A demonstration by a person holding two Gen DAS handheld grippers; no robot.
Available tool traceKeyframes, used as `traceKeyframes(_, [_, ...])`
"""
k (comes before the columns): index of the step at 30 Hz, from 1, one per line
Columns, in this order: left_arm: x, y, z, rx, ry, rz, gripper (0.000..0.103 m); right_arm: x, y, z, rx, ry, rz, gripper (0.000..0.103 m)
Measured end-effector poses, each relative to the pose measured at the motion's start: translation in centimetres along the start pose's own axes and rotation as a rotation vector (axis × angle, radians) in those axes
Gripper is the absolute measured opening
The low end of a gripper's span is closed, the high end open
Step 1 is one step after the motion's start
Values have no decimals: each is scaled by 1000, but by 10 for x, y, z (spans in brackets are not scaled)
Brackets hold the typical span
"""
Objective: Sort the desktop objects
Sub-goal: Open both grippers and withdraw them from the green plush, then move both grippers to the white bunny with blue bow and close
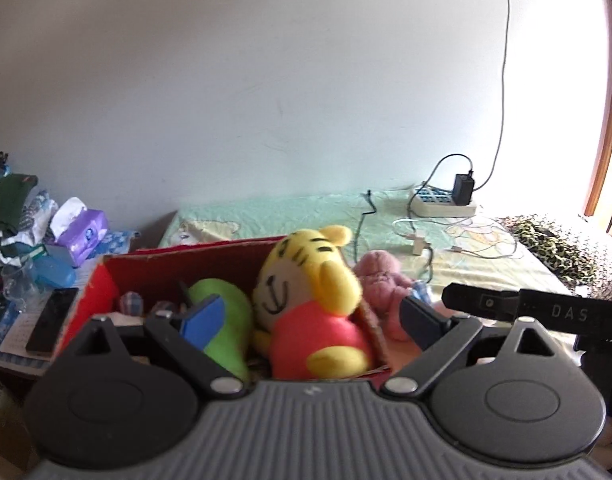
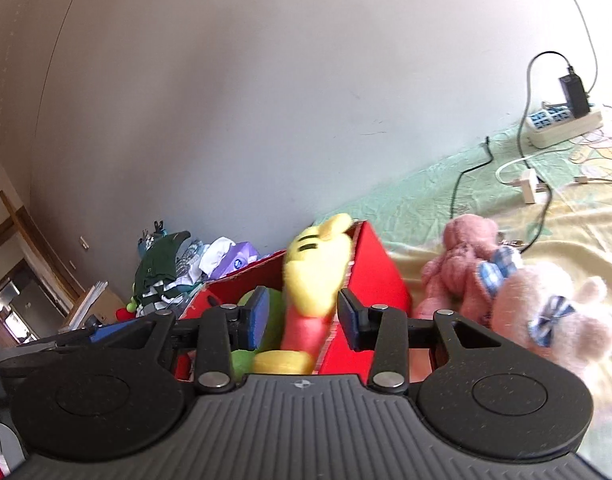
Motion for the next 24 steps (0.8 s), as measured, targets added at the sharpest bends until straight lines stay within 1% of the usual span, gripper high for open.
traceKeyframes(3, [-11,-2,32,8,60,-17,95,21,-3,39,-42,76,0,43])
traceKeyframes(6, [-24,0,70,-10,122,-39,95,37,-2,76,-97,149,-12,43])
traceKeyframes(9, [-37,10,109,-39,170,-73,95,55,-2,104,-131,198,-22,43])
traceKeyframes(11, [-48,17,126,-36,194,-111,95,63,-1,120,-150,223,-36,43])
traceKeyframes(13, [-62,26,139,-16,210,-166,95,69,1,134,-177,230,-53,43])
traceKeyframes(16, [-82,36,147,52,236,-251,94,70,2,151,-219,222,-78,43])
traceKeyframes(17, [-88,38,148,74,241,-275,91,69,3,156,-231,217,-86,43])
traceKeyframes(18, [-94,39,149,94,245,-299,85,68,2,161,-240,212,-92,43])
traceKeyframes(20, [-106,40,151,119,249,-330,79,66,3,168,-255,203,-103,43])
traceKeyframes(24, [-122,40,155,137,226,-348,80,58,-1,184,-306,170,-121,43])
Point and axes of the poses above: each gripper's, at about its wrist camera, not at the fingertips, and x roughly against the way its jaws point, z to its right, y to its underside, the point moved 5 cm from there along -x, roughly the way its jaws point, and after that the axes turned 2 degrees about z, right-handed, at the moved point
